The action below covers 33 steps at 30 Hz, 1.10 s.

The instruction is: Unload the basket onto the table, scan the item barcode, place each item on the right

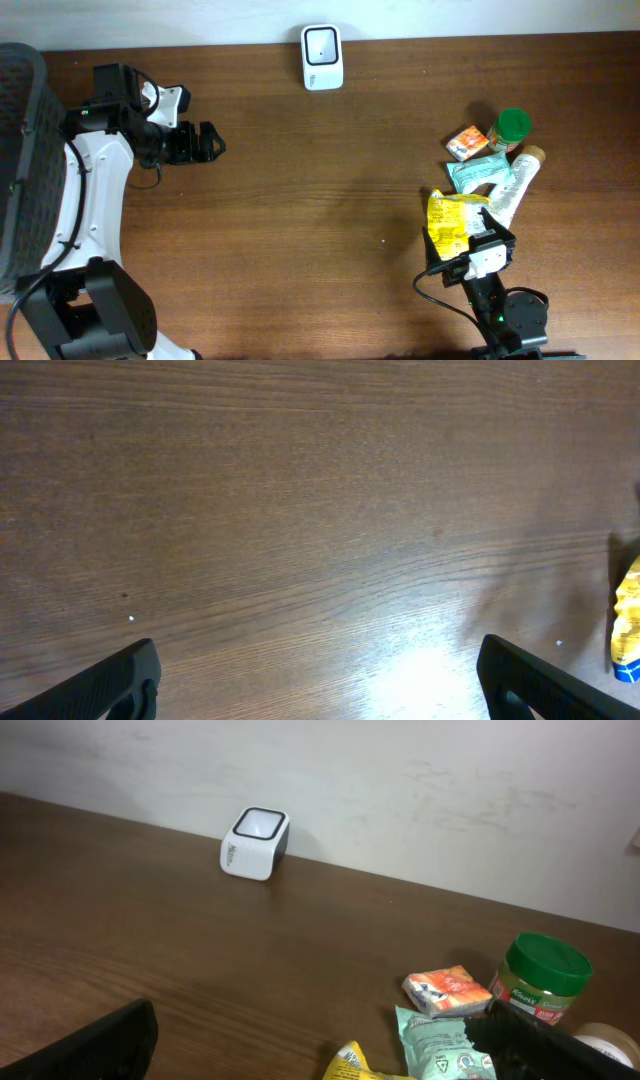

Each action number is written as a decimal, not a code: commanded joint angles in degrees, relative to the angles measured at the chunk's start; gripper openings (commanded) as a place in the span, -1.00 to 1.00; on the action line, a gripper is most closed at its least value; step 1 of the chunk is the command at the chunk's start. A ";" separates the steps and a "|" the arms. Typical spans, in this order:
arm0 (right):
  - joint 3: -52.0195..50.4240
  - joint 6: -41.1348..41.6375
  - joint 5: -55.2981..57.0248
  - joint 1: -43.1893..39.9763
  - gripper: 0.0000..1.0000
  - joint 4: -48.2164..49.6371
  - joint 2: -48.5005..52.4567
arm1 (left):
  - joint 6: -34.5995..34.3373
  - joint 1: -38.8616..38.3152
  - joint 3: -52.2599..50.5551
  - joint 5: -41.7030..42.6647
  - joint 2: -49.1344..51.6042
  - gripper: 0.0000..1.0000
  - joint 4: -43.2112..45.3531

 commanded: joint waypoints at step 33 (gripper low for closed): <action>-0.46 0.68 0.46 0.50 0.97 -0.07 -0.61 | 11.50 -4.98 -73.85 -10.23 -82.23 0.98 55.04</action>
